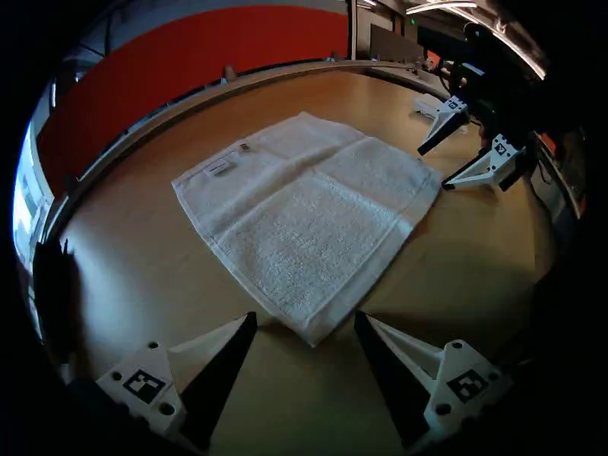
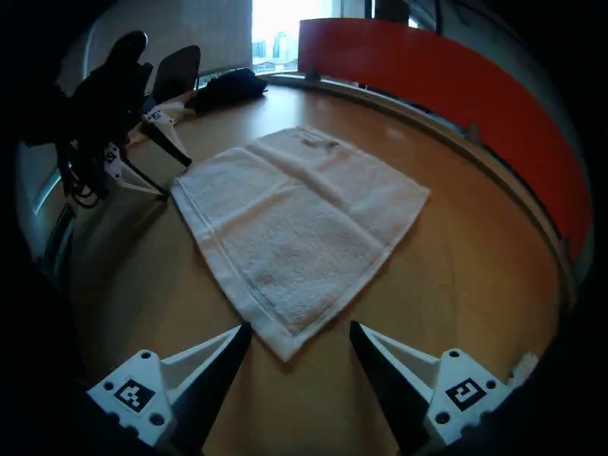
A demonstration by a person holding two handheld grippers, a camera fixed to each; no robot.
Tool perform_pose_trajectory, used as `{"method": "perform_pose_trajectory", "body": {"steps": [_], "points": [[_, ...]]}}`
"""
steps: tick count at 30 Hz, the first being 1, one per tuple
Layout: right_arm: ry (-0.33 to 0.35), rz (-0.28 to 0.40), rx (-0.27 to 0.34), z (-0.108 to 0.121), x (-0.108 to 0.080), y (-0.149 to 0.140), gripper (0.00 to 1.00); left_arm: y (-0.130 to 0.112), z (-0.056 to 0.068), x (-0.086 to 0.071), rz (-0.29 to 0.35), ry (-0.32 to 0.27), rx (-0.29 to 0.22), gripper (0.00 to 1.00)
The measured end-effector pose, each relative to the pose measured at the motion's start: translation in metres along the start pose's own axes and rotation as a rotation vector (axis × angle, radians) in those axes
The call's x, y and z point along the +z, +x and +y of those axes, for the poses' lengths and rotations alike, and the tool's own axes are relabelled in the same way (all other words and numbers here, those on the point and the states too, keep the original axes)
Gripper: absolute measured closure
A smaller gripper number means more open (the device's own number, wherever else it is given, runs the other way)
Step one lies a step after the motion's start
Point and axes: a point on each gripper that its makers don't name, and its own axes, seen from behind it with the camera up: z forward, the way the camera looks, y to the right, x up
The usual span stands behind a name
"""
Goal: Fold towel
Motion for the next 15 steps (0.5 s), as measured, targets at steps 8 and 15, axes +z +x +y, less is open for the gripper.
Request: {"method": "perform_pose_trajectory", "body": {"steps": [8, 15], "points": [[0.021, -0.001, 0.009, -0.0017, 0.0023, -0.0034, 0.01, -0.0005, 0.0012, 0.0007, 0.014, -0.013, -0.025, 0.05], [0.036, 0.005, -0.003, -0.0041, 0.0022, -0.0032, 0.10, -0.0002, 0.0017, 0.0002, 0.013, -0.011, -0.029, 0.05]]}}
